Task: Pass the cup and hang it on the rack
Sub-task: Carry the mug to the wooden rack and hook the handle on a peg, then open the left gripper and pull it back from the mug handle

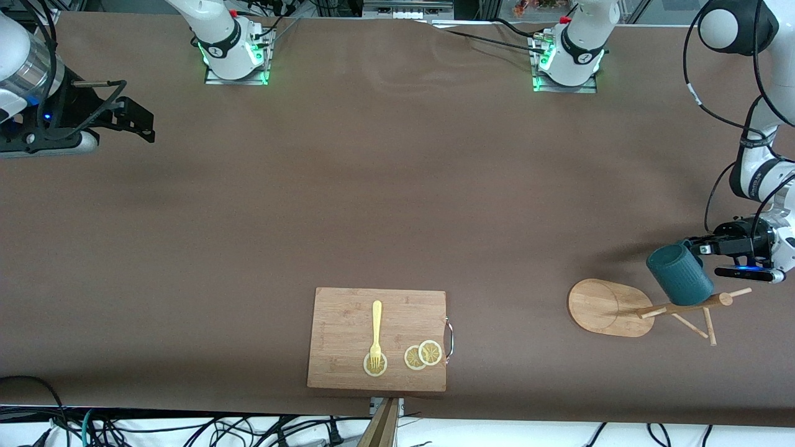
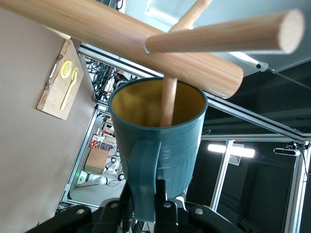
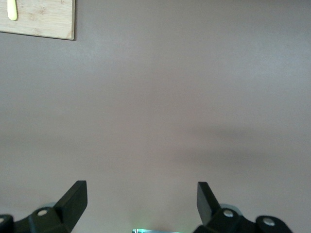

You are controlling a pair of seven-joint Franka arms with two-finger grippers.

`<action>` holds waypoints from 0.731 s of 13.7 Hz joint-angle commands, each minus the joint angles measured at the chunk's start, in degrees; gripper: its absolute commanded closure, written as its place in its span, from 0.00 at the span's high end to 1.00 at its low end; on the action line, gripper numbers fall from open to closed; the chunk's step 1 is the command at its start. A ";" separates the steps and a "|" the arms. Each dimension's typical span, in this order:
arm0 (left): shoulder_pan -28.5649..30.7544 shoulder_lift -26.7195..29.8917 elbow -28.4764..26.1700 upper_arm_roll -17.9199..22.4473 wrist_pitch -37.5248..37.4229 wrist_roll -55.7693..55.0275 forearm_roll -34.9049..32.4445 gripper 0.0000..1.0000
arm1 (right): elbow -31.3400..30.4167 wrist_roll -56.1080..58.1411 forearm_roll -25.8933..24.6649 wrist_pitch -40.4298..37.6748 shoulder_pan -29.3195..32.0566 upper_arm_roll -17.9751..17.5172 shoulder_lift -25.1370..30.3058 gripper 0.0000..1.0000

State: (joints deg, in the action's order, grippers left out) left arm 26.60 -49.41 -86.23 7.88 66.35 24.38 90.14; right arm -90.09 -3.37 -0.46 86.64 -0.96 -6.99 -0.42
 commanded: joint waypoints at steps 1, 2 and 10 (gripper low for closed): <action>0.38 -0.60 0.19 -0.23 -0.88 0.93 2.14 0.02 | 0.53 -0.67 -0.06 -0.51 0.00 -0.31 0.42 1.00; 0.47 -1.21 0.01 -0.23 -0.88 0.75 3.19 0.02 | 0.53 -0.67 -0.06 -0.59 0.00 -0.31 0.42 1.00; 1.96 -4.47 -0.08 -0.14 -0.96 3.21 4.79 0.16 | 0.53 -0.76 -0.06 -1.03 0.00 -0.22 0.33 1.00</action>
State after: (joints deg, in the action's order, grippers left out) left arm 27.94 -53.47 -86.61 7.94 65.66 26.66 93.27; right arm -90.09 -3.39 -0.46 86.46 -0.96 -6.99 -0.42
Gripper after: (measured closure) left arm 0.789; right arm 0.000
